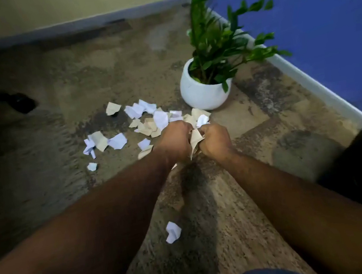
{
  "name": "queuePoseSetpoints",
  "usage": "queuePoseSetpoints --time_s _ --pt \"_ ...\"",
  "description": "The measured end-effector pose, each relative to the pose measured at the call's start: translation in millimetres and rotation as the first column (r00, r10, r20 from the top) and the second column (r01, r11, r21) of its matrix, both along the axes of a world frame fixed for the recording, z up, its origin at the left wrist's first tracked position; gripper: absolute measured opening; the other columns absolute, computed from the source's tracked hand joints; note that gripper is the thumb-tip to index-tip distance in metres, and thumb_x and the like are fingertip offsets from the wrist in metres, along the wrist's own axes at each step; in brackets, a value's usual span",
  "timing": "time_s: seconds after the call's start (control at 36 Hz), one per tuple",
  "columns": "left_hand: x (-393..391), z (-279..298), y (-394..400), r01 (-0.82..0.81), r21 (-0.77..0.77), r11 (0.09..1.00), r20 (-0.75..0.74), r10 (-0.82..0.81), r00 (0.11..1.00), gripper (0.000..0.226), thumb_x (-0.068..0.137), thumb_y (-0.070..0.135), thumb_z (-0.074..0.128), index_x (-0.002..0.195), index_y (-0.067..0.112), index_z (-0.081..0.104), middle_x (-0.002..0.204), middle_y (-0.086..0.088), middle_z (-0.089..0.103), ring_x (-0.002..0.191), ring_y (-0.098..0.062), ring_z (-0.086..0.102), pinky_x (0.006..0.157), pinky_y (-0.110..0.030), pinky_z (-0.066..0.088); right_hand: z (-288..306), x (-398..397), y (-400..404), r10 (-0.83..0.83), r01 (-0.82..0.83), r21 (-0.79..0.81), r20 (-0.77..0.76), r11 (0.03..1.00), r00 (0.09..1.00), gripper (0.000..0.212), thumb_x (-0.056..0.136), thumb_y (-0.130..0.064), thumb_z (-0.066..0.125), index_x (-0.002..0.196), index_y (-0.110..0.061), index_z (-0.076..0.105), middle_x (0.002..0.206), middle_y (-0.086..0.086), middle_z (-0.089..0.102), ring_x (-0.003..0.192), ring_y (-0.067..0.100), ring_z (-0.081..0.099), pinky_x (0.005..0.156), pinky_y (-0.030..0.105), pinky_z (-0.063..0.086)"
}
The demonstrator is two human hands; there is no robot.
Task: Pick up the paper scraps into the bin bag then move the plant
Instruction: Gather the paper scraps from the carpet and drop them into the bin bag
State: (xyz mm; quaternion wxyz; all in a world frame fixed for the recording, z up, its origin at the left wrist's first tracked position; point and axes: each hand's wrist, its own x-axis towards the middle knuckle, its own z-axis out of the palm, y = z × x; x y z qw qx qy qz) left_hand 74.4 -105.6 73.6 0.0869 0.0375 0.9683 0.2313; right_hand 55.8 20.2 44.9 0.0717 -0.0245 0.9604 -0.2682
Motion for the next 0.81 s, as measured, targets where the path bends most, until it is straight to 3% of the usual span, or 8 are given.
queuePoseSetpoints --time_s 0.11,0.22,0.33,0.42,0.5,0.67,0.75,0.81 --pt "-7.7 24.4 39.4 0.090 0.010 0.996 -0.052 -0.090 0.995 0.008 0.076 0.009 0.064 0.084 0.012 0.063 0.094 -0.013 0.069 0.092 -0.033 0.065 0.072 -0.033 0.052 28.1 2.0 39.5 -0.129 0.129 -0.011 -0.013 0.992 0.992 0.021 0.081 -0.018 0.069 0.099 -0.012 0.077 0.101 0.012 0.074 0.096 0.028 0.068 0.077 0.026 0.047" --pt "-14.0 48.0 83.3 0.153 0.009 0.988 -0.059 -0.152 0.987 0.022 0.073 0.007 0.069 0.094 0.012 0.069 0.094 -0.011 0.070 0.089 -0.032 0.066 0.072 -0.034 0.054 56.9 8.5 81.0 -0.253 0.253 -0.054 0.004 0.966 0.967 0.023 0.077 -0.011 0.072 0.100 -0.012 0.077 0.099 0.012 0.075 0.092 0.022 0.068 0.069 0.024 0.041" --pt "-16.0 73.7 130.6 0.245 0.007 0.969 -0.119 -0.243 0.963 0.012 0.073 0.008 0.067 0.085 0.010 0.065 0.095 -0.017 0.069 0.090 -0.037 0.066 0.067 -0.034 0.046 86.1 12.1 124.3 -0.369 0.369 -0.028 -0.016 0.929 0.929 0.025 0.077 -0.016 0.074 0.101 -0.012 0.076 0.100 0.014 0.073 0.096 0.026 0.069 0.070 0.028 0.046" --pt "-16.2 92.8 165.2 0.324 0.001 0.946 -0.182 -0.319 0.930 0.016 0.073 0.010 0.066 0.089 0.011 0.068 0.100 -0.017 0.071 0.096 -0.037 0.067 0.075 -0.037 0.051 106.4 14.6 160.7 -0.417 0.416 -0.019 -0.032 0.909 0.908 0.021 0.073 -0.014 0.075 0.093 -0.009 0.076 0.094 0.013 0.073 0.090 0.026 0.069 0.066 0.030 0.047" --pt "-14.8 112.4 199.0 0.384 0.011 0.923 -0.241 -0.370 0.897 0.019 0.076 0.014 0.067 0.095 0.011 0.071 0.101 -0.016 0.072 0.100 -0.035 0.068 0.081 -0.036 0.053 125.7 20.9 197.3 -0.468 0.466 -0.045 -0.082 0.884 0.880 0.018 0.074 -0.016 0.076 0.089 -0.006 0.076 0.084 0.006 0.071 0.080 0.016 0.064 0.063 0.033 0.047" --pt "-3.1 144.6 266.3 0.492 0.045 0.870 -0.334 -0.451 0.828 0.006 0.083 0.010 0.061 0.082 0.015 0.062 0.099 -0.014 0.071 0.097 -0.033 0.066 0.073 -0.032 0.047 156.7 45.1 266.8 -0.542 0.538 -0.075 -0.177 0.840 0.822 0.005 0.070 -0.011 0.073 0.072 -0.009 0.069 0.069 0.006 0.063 0.067 0.016 0.057 0.051 0.027 0.036" --pt "6.1 148.1 300.0 0.539 0.037 0.841 -0.334 -0.498 0.800 0.011 0.084 0.007 0.057 0.090 0.010 0.066 0.103 -0.016 0.070 0.099 -0.036 0.064 0.075 -0.036 0.048 163.5 59.8 296.9 -0.584 0.586 -0.041 -0.170 0.809 0.794 0.009 0.072 -0.010 0.072 0.077 -0.003 0.070 0.071 0.009 0.063 0.069 0.021 0.057 0.056 0.031 0.039" --pt "11.6 144.8 320.8 0.563 0.047 0.825 -0.294 -0.527 0.797 0.016 0.083 0.005 0.058 0.095 0.009 0.067 0.104 -0.014 0.070 0.099 -0.035 0.064 0.080 -0.038 0.052 163.8 71.0 313.9 -0.616 0.621 0.001 -0.128 0.783 0.777 0.007 0.072 -0.010 0.074 0.070 -0.009 0.067 0.066 0.004 0.059 0.067 0.022 0.056 0.052 0.029 0.039"
